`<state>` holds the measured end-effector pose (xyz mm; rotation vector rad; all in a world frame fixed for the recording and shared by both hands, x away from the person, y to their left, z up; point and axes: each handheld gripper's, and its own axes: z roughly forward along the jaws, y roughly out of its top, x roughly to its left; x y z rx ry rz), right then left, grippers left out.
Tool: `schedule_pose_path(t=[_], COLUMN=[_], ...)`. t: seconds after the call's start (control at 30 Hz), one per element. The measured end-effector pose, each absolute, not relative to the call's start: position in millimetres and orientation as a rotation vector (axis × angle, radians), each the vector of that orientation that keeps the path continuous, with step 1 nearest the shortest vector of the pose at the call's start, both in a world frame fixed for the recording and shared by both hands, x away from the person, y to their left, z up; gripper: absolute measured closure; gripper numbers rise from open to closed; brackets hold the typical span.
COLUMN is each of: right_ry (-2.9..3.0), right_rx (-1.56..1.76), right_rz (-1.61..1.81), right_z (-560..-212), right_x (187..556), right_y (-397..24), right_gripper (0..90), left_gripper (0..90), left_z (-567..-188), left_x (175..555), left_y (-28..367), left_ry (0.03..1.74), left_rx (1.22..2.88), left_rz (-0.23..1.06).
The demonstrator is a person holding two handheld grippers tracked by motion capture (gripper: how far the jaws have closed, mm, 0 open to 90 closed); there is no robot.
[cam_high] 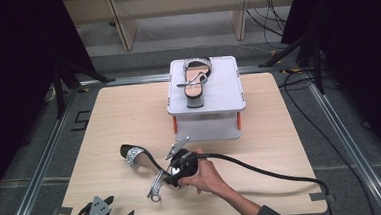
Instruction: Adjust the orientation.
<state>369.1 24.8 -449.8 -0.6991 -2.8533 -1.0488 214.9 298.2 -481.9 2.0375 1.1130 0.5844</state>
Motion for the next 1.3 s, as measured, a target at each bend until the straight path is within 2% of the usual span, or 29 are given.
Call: schedule_pose_path(t=[0.37,1.3], right_ry=[-2.750,-2.880], right_rx=[-0.761,-0.758], right_rz=[-1.078,-1.265], right_z=[-453,-449], right_x=[361,385], right_y=[-12,-32], right_gripper=[41.0,30.8], left_gripper=[16.2,16.3], left_z=[-483,-483], left_x=[215,215], left_y=[296,297], left_ry=[1.114,1.109], left_rx=[2.023,2.039], left_rz=[0.576,0.578])
